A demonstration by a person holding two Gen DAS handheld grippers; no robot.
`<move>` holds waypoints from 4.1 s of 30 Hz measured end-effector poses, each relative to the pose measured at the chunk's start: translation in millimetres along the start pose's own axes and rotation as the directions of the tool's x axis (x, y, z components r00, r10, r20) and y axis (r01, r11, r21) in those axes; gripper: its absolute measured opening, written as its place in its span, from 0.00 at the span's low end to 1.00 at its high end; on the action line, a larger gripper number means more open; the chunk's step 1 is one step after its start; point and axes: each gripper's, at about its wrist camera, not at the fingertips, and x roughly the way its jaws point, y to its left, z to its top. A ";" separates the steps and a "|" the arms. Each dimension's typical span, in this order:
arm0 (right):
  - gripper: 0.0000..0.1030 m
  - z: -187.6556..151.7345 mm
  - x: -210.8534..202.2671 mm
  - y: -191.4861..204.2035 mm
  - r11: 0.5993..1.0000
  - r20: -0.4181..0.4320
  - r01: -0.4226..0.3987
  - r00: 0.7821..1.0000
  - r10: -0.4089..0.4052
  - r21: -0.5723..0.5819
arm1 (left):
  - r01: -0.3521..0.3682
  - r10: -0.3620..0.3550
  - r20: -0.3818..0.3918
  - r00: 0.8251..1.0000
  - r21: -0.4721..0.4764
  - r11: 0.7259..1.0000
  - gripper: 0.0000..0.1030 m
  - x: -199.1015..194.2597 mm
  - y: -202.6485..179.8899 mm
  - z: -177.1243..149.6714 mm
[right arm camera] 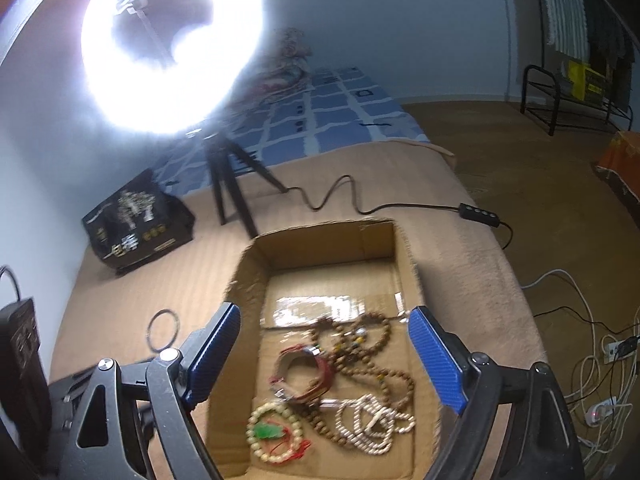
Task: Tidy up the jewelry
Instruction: 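Open the left gripper over the box while the right gripper releases the pearl earring inside, then move the left gripper to the blue-silver bangle while the right gripper approaches the second pearl earring, then grasp the bangle rim with the left gripper while the right gripper grasps the pearl earring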
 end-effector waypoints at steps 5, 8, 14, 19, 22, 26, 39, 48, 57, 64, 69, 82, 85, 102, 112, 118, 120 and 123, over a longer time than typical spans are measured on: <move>0.85 -9.6 -9.8 28.3 0.998 0.002 -0.043 0.999 0.043 -0.039 | -0.045 0.045 0.018 0.999 -0.029 0.999 0.56 -14.0 36.2 -0.7; 0.85 -17.7 -12.5 46.8 0.996 0.001 -0.072 0.997 0.072 -0.062 | -0.072 0.074 0.028 0.997 -0.057 0.996 0.56 -23.4 62.4 -1.2; 0.80 -40.4 -6.9 96.3 0.984 -0.020 -0.111 0.994 0.109 -0.138 | -0.116 0.118 0.021 0.993 -0.094 0.989 0.56 -31.5 108.9 -4.6; 0.62 -58.1 20.0 122.0 0.976 -0.103 -0.141 0.987 0.125 -0.164 | -0.105 0.102 -0.025 0.994 -0.167 0.980 0.56 -24.3 148.6 -8.0; 0.60 -65.2 40.5 129.3 0.977 -0.153 -0.157 0.979 0.135 -0.145 | -0.114 0.107 -0.046 0.993 -0.207 0.972 0.56 -18.2 167.5 -9.3; 0.60 -73.4 60.5 141.7 0.972 -0.197 -0.159 0.972 0.125 -0.170 | -0.112 0.103 -0.047 0.994 -0.255 0.960 0.56 -13.0 184.2 -7.8; 0.60 -89.3 95.9 158.5 0.958 -0.239 -0.096 0.971 0.030 -0.271 | -0.125 0.112 -0.062 0.992 -0.285 0.950 0.62 19.6 192.5 -0.7; 0.53 -95.9 103.2 171.6 0.926 -0.217 -0.042 0.975 -0.043 -0.376 | -0.165 0.148 -0.085 0.985 -0.243 0.956 0.62 39.7 186.8 3.6; 0.34 -93.2 103.3 175.8 0.918 -0.195 -0.019 0.979 -0.064 -0.396 | -0.216 0.202 -0.090 0.975 -0.198 0.956 0.48 51.7 185.0 2.7; 0.32 -100.6 116.7 182.9 0.908 -0.215 0.000 0.971 -0.099 -0.419 | -0.241 0.230 -0.082 0.970 -0.176 0.954 0.37 56.3 186.7 1.6; 0.31 -97.7 125.7 179.2 0.919 -0.223 0.020 0.968 -0.117 -0.394 | -0.237 0.226 -0.079 0.971 -0.183 0.954 0.28 56.0 193.4 1.2; 0.06 -96.3 132.0 175.7 0.933 -0.269 -0.030 0.961 -0.072 -0.359 | -0.197 0.185 -0.076 0.980 -0.229 0.953 0.05 45.5 213.8 -1.9; 0.06 -95.4 127.8 175.0 0.936 -0.267 -0.040 0.962 -0.058 -0.349 | -0.183 0.169 -0.076 0.983 -0.263 0.947 0.03 39.9 220.4 -4.4; 0.06 -80.0 75.8 173.9 0.943 -0.189 -0.074 0.982 0.012 -0.326 | -0.104 0.116 0.021 0.993 -0.313 0.944 0.02 -32.5 221.8 -8.9; 0.06 -66.7 50.1 152.2 0.955 -0.132 -0.055 0.991 0.017 -0.290 | -0.041 0.071 0.095 0.993 -0.287 0.957 0.01 -57.1 187.3 6.6; 0.06 -58.2 39.5 135.8 0.966 -0.106 -0.048 0.994 0.021 -0.255 | -0.051 0.074 0.095 0.993 -0.230 0.972 0.01 -57.1 169.3 11.7; 0.06 -58.5 37.6 134.2 0.966 -0.105 -0.047 0.994 0.021 -0.256 | -0.055 0.070 0.061 0.996 -0.218 0.974 0.02 -49.2 171.8 9.7; 0.06 -58.3 36.2 133.4 0.965 -0.103 -0.049 0.994 0.022 -0.257 | -0.129 0.124 -0.035 0.992 -0.242 0.962 0.28 -30.6 186.5 3.5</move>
